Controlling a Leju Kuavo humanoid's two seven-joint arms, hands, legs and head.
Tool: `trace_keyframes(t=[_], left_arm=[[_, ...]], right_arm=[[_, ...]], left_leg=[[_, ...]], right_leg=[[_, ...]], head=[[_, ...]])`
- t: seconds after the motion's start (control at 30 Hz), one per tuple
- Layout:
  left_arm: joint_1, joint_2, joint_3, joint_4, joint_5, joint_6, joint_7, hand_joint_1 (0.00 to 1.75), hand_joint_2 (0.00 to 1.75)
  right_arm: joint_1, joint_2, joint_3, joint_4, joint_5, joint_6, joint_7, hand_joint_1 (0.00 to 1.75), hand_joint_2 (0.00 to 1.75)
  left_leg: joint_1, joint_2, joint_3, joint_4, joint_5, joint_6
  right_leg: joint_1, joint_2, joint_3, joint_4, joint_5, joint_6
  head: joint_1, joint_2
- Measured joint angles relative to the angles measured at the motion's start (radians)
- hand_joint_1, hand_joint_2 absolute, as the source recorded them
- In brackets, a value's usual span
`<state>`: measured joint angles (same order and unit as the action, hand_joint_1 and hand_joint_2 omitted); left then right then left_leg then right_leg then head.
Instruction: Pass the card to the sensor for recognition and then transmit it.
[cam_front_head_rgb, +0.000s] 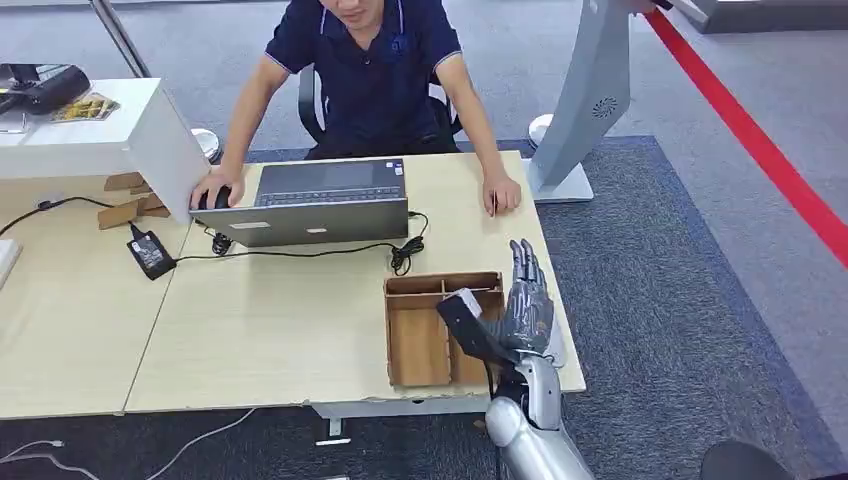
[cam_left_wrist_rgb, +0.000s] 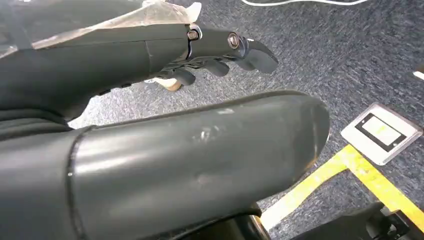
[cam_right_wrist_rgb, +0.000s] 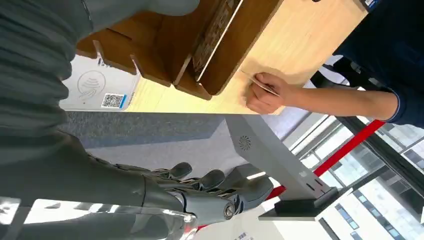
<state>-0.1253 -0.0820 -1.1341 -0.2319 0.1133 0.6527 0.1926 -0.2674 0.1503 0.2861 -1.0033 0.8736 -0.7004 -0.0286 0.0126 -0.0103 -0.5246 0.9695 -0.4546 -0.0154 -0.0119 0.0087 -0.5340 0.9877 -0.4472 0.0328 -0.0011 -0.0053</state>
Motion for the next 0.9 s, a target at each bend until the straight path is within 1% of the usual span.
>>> trace_keyframes(t=[0.9], left_arm=[[0.0,0.0,0.0,0.0,0.003,0.0,0.0,0.0,0.0]], right_arm=[[0.0,0.0,0.0,0.0,-0.003,0.0,0.003,0.0,1.75]], left_leg=[[0.0,0.0,0.0,0.0,0.0,0.0]], right_leg=[[0.0,0.0,0.0,0.0,0.0,0.0]], head=[[0.0,0.0]])
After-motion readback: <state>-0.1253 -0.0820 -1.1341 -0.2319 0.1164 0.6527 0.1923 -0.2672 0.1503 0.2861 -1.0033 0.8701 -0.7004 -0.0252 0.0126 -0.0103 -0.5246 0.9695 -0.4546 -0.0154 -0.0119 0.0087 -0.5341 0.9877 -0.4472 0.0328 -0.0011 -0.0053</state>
